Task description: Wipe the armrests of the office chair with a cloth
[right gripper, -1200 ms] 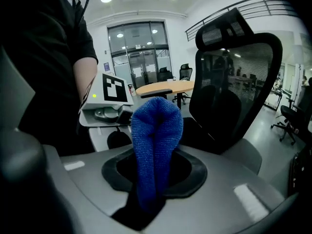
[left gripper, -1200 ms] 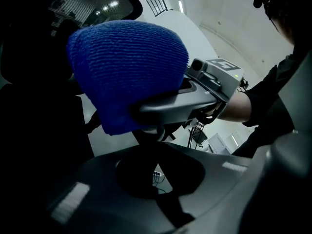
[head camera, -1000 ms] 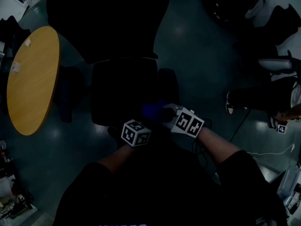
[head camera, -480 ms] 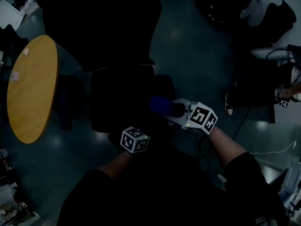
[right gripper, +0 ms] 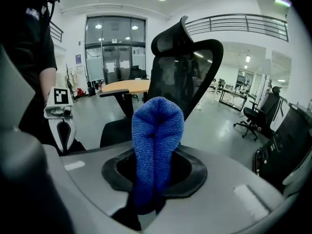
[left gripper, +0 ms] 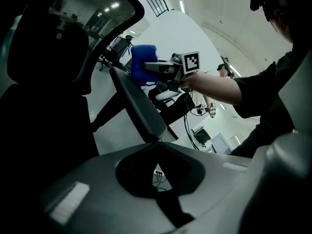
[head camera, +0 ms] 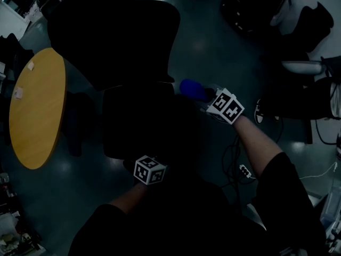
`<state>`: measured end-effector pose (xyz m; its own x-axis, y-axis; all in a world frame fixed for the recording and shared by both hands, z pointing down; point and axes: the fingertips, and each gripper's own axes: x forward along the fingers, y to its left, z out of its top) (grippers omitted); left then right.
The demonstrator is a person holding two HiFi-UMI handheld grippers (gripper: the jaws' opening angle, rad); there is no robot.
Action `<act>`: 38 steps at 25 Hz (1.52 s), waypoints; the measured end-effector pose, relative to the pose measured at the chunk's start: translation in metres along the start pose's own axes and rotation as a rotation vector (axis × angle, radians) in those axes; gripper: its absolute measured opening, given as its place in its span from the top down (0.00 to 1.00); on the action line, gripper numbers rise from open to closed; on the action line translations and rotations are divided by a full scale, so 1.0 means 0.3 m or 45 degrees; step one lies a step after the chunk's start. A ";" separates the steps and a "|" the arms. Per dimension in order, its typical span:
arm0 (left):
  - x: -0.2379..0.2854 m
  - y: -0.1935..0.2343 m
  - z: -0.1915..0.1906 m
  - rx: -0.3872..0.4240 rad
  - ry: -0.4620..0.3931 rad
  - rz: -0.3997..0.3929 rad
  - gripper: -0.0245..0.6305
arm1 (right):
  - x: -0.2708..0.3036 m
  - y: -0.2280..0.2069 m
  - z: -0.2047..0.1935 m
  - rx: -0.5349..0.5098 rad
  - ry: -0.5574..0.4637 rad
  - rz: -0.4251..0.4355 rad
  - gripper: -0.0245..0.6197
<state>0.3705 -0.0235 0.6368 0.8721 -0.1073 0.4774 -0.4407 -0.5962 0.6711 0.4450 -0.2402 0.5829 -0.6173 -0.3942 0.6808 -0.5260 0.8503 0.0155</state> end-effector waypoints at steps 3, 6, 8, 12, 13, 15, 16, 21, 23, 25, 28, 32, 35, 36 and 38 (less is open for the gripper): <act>-0.013 0.013 0.004 0.004 -0.004 0.019 0.94 | 0.052 -0.017 -0.029 -0.051 0.072 0.017 0.79; -0.018 0.022 0.003 -0.006 -0.004 0.026 0.94 | 0.096 0.004 -0.065 -0.102 0.145 0.055 0.79; -0.014 0.027 0.008 -0.003 0.007 0.022 0.94 | 0.111 0.018 -0.074 -0.123 0.158 0.066 0.79; -0.002 0.039 0.013 0.005 0.042 0.001 0.94 | 0.116 0.028 -0.073 -0.148 0.149 0.035 0.79; 0.001 0.038 0.011 0.011 0.054 -0.002 0.94 | 0.112 0.040 -0.078 -0.158 0.152 0.028 0.79; 0.004 0.033 0.005 0.029 0.076 -0.006 0.93 | 0.092 0.076 -0.092 -0.160 0.159 0.022 0.79; 0.005 0.031 0.003 0.036 0.084 -0.009 0.94 | 0.079 0.094 -0.099 -0.153 0.158 0.021 0.79; 0.003 0.033 0.002 0.076 0.114 -0.019 0.93 | 0.019 0.183 -0.144 -0.065 0.155 -0.007 0.79; -0.002 0.034 -0.005 0.077 0.118 -0.020 0.93 | 0.003 0.243 -0.166 -0.026 0.142 -0.004 0.79; -0.002 0.032 -0.006 0.078 0.119 -0.020 0.93 | -0.021 0.295 -0.184 0.021 0.126 -0.007 0.79; 0.002 0.029 -0.010 0.094 0.120 -0.016 0.93 | -0.056 0.369 -0.209 0.112 0.103 -0.012 0.79; 0.001 0.030 -0.014 0.075 0.085 -0.025 0.93 | -0.081 0.454 -0.237 0.210 0.075 -0.030 0.79; -0.001 0.030 -0.015 0.087 0.094 -0.034 0.94 | -0.098 0.512 -0.248 0.299 0.048 -0.055 0.79; -0.003 0.029 -0.015 0.097 0.102 -0.039 0.94 | -0.104 0.531 -0.250 0.326 0.040 -0.062 0.79; -0.010 0.029 -0.014 0.113 0.114 -0.050 0.93 | -0.113 0.570 -0.251 0.381 0.024 -0.078 0.79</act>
<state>0.3632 -0.0250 0.6438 0.8640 -0.0136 0.5032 -0.3828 -0.6670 0.6392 0.4200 -0.0551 0.6176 -0.5699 -0.4327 0.6986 -0.7124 0.6839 -0.1575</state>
